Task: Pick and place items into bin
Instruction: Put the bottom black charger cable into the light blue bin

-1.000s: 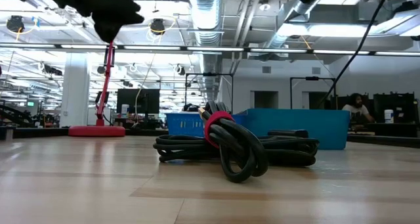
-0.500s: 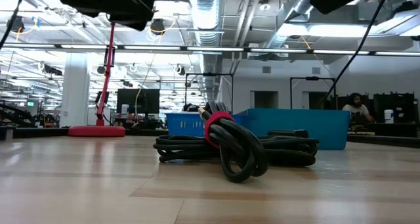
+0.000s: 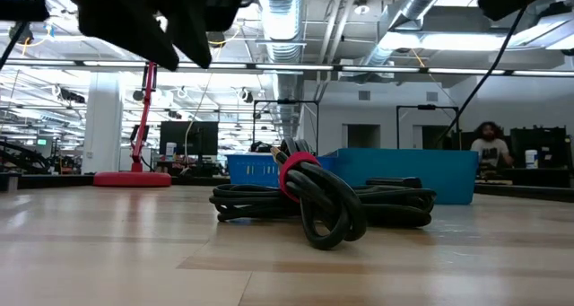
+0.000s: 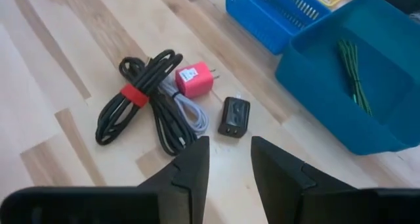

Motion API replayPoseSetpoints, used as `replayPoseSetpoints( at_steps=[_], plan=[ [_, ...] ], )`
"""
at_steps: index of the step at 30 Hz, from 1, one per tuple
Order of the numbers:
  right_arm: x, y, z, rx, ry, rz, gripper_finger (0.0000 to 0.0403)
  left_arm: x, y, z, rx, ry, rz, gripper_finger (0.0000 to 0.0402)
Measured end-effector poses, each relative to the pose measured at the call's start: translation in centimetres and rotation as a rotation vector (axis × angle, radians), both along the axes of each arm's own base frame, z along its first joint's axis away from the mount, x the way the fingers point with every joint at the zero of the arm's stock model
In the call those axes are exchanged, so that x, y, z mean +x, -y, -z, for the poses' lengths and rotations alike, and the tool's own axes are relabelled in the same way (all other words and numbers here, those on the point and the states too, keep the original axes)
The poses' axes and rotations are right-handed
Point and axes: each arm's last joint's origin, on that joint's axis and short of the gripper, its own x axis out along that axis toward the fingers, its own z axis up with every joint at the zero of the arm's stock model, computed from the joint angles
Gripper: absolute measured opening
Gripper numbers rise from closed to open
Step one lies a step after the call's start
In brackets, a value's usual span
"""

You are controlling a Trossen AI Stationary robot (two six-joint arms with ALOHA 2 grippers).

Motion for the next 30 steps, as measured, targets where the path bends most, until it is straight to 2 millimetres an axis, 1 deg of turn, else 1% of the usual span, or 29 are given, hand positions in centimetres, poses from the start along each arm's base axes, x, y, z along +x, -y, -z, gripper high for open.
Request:
replayPoseSetpoints(
  at_steps=[5, 8, 11, 15, 19, 23, 25, 30],
  plan=[
    [-0.2, -0.2, 0.0, 0.012, -0.015, -0.004, 0.0107, 1.0, 0.5, 0.6, 0.131, 0.026, 0.1, 0.0105],
    [-0.2, -0.2, 0.1, 0.028, -0.033, 0.0, 0.0107, 1.3, 0.6, 0.5, 0.193, 0.071, 0.098, 0.0105],
    [-0.3, -0.2, 0.1, 0.035, -0.039, 0.001, 0.0107, 1.6, 0.5, 0.2, 0.225, 0.118, 0.057, 0.0105],
    [-0.3, -0.2, 0.1, 0.036, -0.041, 0.001, 0.0107, 1.7, 0.5, 0.1, 0.237, 0.134, 0.037, 0.0109],
    [-0.3, -0.2, 0.1, 0.035, -0.041, 0.001, 0.0107, 1.7, 0.5, 0.1, 0.24, 0.134, 0.035, 0.0126],
    [-0.3, -0.2, 0.1, 0.033, -0.043, 0.001, 0.0107, 1.7, 0.5, 0.1, 0.27, 0.145, 0.07, 0.0145],
    [-0.3, -0.2, 0.1, 0.032, -0.044, 0.001, 0.0107, 2.0, 0.4, 0.1, 0.265, 0.162, 0.084, 0.0152],
    [-0.3, -0.2, 0.1, 0.036, -0.058, 0.003, 0.0107, 2.5, 0.6, 0.4, 0.257, 0.182, 0.096, 0.0155]
  ],
)
